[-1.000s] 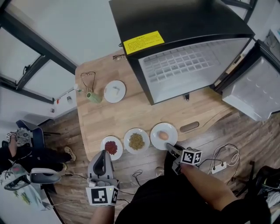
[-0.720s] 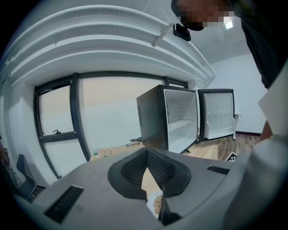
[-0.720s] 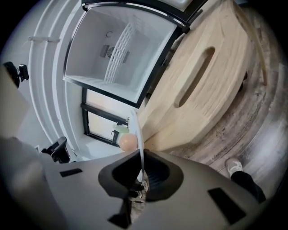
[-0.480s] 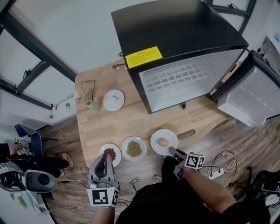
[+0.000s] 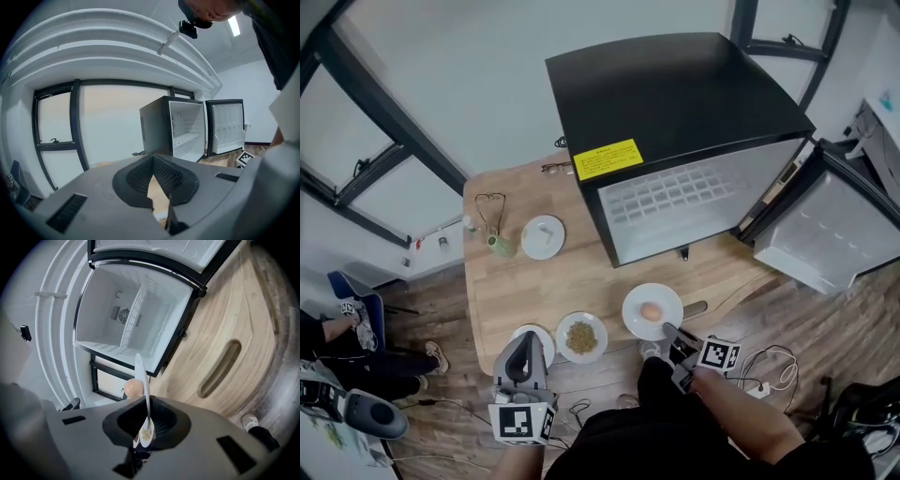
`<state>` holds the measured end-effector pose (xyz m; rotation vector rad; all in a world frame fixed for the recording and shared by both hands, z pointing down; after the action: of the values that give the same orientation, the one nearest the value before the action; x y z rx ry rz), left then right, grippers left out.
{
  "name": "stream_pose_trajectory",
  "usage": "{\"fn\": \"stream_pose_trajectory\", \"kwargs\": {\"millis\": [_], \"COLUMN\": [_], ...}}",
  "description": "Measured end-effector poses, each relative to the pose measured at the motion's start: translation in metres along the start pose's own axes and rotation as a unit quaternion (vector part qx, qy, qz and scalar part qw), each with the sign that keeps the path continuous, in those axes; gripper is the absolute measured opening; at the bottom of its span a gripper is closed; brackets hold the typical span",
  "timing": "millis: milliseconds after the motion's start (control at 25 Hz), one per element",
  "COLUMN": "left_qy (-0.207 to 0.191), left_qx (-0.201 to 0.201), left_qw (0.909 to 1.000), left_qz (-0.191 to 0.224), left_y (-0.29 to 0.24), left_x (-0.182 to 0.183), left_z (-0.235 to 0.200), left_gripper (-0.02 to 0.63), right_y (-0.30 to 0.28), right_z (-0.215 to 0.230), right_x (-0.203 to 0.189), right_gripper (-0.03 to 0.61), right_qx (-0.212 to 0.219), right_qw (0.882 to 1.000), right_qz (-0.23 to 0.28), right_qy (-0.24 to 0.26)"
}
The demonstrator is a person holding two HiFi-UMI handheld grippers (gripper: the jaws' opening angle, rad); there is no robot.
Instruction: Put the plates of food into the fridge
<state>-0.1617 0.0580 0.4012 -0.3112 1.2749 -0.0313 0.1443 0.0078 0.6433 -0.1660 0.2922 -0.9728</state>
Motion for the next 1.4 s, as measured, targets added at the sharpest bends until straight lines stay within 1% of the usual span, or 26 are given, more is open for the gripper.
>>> {"fn": "stream_pose_trajectory", "kwargs": {"millis": [120,280,400,600,800,880,1120,1160,1280,1400], "left_qy": [-0.001,-0.002,-0.001,0.003,0.007,0.008,0.009,0.01,0.013,0.01], "left_qx": [-0.003,0.001,0.002,0.002,0.005,0.007,0.019,0.021,0.026,0.033], "left_qw": [1.0,1.0,0.9999,0.9998,0.9994,0.9992,0.9984,0.9983,0.9979,0.9975], "left_qz": [0.004,0.009,0.015,0.022,0.034,0.037,0.052,0.054,0.058,0.062], "left_y": [-0.003,-0.01,-0.017,-0.032,-0.044,-0.049,-0.063,-0.064,-0.067,-0.069], "left_x": [0.005,0.012,0.018,0.025,0.037,0.04,0.054,0.055,0.058,0.062], "left_z": [0.003,0.002,0.003,0.008,0.011,0.011,0.007,0.006,0.007,0.004], "left_gripper": [0.003,0.003,0.003,0.003,0.003,0.003,0.003,0.003,0.003,0.003], "right_y": [0.006,0.007,0.01,0.009,0.01,0.008,-0.001,-0.001,-0.003,-0.01], "right_z": [-0.015,-0.042,-0.054,-0.077,-0.093,-0.104,-0.14,-0.143,-0.148,-0.147], "right_x": [0.012,0.032,0.049,0.073,0.093,0.101,0.132,0.136,0.15,0.164], "right_gripper": [0.034,0.034,0.034,0.034,0.034,0.034,0.034,0.034,0.034,0.034], "right_qx": [0.008,0.035,0.024,0.042,0.018,0.028,0.076,0.079,0.073,0.055], "right_qw": [1.0,0.999,1.0,0.999,0.999,0.999,0.995,0.995,0.995,0.996], "right_qz": [0.003,0.007,0.01,0.015,0.006,0.004,0.016,0.018,0.021,0.024], "right_qy": [-0.004,-0.001,0.007,0.007,0.037,0.047,0.055,0.058,0.069,0.065]}}
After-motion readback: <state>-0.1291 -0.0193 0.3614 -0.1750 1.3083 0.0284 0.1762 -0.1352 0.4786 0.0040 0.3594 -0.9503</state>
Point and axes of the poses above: the fingertips, and each gripper's own axes: y backward along the fingers, z to its right, x out of its top, the point moved 5 cm from there along y, backward along the fingers, and after that the axes turned 9 degrees about -y, right-handed, at the moved point
